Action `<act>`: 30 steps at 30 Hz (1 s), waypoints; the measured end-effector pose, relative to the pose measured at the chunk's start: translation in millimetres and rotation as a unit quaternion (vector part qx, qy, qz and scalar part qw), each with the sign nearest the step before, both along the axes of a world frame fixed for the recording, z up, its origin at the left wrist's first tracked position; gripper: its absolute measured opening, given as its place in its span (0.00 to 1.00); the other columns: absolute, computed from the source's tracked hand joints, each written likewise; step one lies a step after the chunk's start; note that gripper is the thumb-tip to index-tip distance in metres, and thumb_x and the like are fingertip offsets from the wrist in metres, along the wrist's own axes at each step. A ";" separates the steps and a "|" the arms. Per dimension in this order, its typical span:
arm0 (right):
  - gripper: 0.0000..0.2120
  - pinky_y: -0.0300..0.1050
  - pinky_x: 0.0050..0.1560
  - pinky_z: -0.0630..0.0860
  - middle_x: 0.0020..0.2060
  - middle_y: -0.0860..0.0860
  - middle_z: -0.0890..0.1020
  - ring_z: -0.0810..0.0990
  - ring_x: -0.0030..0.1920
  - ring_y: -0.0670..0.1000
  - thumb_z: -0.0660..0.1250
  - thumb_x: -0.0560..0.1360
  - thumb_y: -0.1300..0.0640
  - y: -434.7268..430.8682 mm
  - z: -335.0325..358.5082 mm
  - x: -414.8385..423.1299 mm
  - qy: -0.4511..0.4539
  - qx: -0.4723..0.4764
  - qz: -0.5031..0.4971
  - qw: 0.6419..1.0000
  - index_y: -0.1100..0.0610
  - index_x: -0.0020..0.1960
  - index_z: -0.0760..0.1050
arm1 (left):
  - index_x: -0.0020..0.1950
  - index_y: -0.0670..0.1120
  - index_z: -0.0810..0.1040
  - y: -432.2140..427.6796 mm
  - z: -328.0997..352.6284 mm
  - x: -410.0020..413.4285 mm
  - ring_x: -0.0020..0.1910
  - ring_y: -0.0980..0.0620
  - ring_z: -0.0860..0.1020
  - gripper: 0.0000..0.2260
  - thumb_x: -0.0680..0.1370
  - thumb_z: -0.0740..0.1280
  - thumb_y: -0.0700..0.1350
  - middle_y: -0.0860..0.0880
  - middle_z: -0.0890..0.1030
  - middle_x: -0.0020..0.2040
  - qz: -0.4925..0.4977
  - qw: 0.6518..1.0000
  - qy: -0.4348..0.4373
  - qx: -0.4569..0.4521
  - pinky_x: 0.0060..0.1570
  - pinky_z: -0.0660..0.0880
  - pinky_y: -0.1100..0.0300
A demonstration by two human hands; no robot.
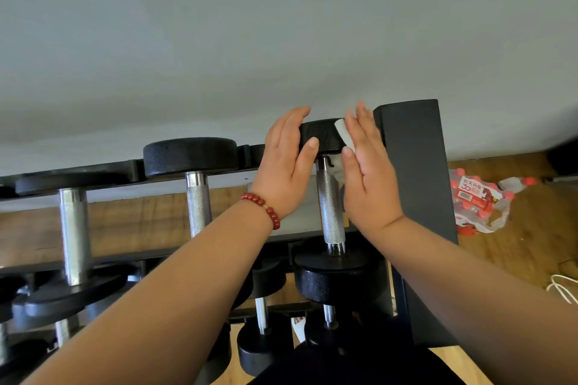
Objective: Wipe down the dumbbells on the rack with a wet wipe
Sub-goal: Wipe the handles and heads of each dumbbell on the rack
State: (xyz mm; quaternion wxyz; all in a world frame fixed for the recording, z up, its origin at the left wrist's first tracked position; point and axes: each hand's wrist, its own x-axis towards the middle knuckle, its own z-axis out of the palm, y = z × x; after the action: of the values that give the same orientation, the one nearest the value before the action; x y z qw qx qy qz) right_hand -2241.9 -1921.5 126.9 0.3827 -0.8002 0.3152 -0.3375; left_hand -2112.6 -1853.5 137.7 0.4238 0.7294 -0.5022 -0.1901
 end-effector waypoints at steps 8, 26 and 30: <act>0.19 0.27 0.70 0.52 0.73 0.40 0.59 0.54 0.71 0.30 0.51 0.84 0.56 -2.1 0.5 2.8 -0.068 0.130 -0.064 0.987 0.49 0.74 0.60 | 0.75 0.45 0.61 -1.4 0.6 0.4 0.71 0.54 0.62 0.25 0.81 0.49 0.55 0.49 0.66 0.71 0.002 1.000 -0.011 0.008 0.70 0.59 0.63; 0.21 0.26 0.70 0.51 0.75 0.50 0.64 0.57 0.75 0.44 0.51 0.84 0.52 -19.6 9.7 8.7 -0.020 0.069 -0.051 0.996 0.56 0.74 0.66 | 0.75 0.45 0.61 -1.7 2.4 -1.9 0.72 0.53 0.63 0.25 0.81 0.50 0.55 0.48 0.67 0.71 0.011 0.999 -0.025 0.021 0.71 0.60 0.60; 0.23 0.35 0.75 0.48 0.74 0.50 0.60 0.55 0.76 0.51 0.49 0.84 0.51 -9.2 1.2 0.9 0.035 -0.127 0.011 0.991 0.61 0.74 0.64 | 0.78 0.46 0.56 4.1 3.2 3.7 0.75 0.55 0.59 0.26 0.82 0.54 0.53 0.48 0.62 0.76 -0.007 0.999 -0.036 0.035 0.73 0.56 0.63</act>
State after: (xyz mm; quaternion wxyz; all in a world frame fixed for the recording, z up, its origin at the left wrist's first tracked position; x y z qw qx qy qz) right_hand -2241.0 -1930.7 128.1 0.2701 -0.8571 0.2740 -0.3426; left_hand -2109.0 -1849.4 140.9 0.3779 0.7466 -0.5156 -0.1841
